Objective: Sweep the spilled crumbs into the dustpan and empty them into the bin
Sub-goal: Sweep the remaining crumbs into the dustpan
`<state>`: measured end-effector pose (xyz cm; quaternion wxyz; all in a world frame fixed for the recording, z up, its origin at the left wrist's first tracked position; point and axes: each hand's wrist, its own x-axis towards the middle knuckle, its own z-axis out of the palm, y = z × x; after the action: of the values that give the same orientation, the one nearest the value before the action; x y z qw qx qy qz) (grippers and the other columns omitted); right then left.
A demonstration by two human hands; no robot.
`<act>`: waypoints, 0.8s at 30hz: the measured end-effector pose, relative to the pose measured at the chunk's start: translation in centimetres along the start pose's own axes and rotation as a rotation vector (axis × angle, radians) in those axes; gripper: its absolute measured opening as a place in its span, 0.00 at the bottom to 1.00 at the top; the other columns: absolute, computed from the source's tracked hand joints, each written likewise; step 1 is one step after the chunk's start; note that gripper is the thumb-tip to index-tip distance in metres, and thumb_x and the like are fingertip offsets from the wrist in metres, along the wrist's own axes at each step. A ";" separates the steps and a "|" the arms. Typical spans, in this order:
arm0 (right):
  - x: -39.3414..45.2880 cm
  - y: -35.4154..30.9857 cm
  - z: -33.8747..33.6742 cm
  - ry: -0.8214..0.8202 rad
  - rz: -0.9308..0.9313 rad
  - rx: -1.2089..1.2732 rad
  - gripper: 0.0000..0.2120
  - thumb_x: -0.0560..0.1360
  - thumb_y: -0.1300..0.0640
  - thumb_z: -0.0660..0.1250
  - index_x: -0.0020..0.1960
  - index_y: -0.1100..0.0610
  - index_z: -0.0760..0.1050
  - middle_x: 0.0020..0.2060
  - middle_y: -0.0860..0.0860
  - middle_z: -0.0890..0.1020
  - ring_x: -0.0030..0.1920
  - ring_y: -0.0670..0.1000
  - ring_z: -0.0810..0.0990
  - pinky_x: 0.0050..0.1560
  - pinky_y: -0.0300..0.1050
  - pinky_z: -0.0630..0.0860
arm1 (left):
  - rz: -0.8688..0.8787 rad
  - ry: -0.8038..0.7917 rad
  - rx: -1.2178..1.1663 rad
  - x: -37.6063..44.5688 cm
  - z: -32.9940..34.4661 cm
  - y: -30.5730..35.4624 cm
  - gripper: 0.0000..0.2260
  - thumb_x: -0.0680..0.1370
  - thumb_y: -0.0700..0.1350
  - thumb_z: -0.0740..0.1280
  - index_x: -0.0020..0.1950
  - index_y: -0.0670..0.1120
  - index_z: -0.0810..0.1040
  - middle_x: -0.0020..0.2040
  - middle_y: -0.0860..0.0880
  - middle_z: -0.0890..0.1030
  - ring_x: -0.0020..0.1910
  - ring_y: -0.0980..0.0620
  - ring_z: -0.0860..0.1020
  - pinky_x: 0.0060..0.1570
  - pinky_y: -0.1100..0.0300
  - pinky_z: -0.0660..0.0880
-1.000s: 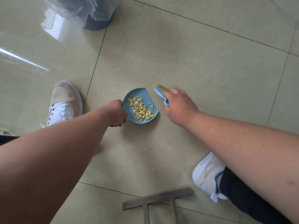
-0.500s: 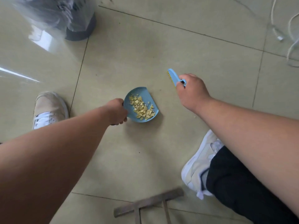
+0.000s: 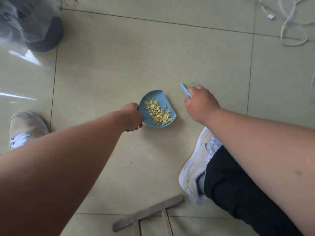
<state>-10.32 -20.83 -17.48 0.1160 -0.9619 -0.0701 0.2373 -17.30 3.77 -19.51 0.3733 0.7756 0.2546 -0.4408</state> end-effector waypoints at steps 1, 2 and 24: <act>-0.6 -1.1 0.5 -0.025 -0.032 0.017 0.13 0.79 0.60 0.60 0.57 0.66 0.77 0.55 0.65 0.78 0.54 0.65 0.78 0.52 0.52 0.74 | -0.013 0.002 0.007 0.0 0.3 0.0 0.09 0.80 0.36 0.61 0.53 0.38 0.80 0.44 0.39 0.87 0.35 0.44 0.79 0.30 0.58 0.73; -1.2 -2.2 1.1 -0.057 -0.077 0.036 0.13 0.79 0.60 0.60 0.58 0.65 0.77 0.55 0.65 0.78 0.55 0.65 0.78 0.52 0.51 0.74 | -0.026 0.006 0.012 0.0 0.5 -0.1 0.09 0.80 0.36 0.61 0.54 0.38 0.81 0.43 0.38 0.87 0.35 0.44 0.78 0.29 0.59 0.73; -3.7 3.9 -0.4 -0.187 -0.012 -0.096 0.07 0.74 0.58 0.62 0.39 0.58 0.66 0.42 0.60 0.77 0.44 0.61 0.75 0.41 0.47 0.69 | -0.062 -0.022 0.139 -1.8 0.3 -5.5 0.06 0.81 0.38 0.63 0.56 0.42 0.78 0.46 0.38 0.88 0.35 0.43 0.80 0.33 0.55 0.77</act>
<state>-13.12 -25.38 -16.53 0.0640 -0.9396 -0.0979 0.3217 -22.29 6.67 -20.01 0.3073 0.7865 0.2433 -0.4773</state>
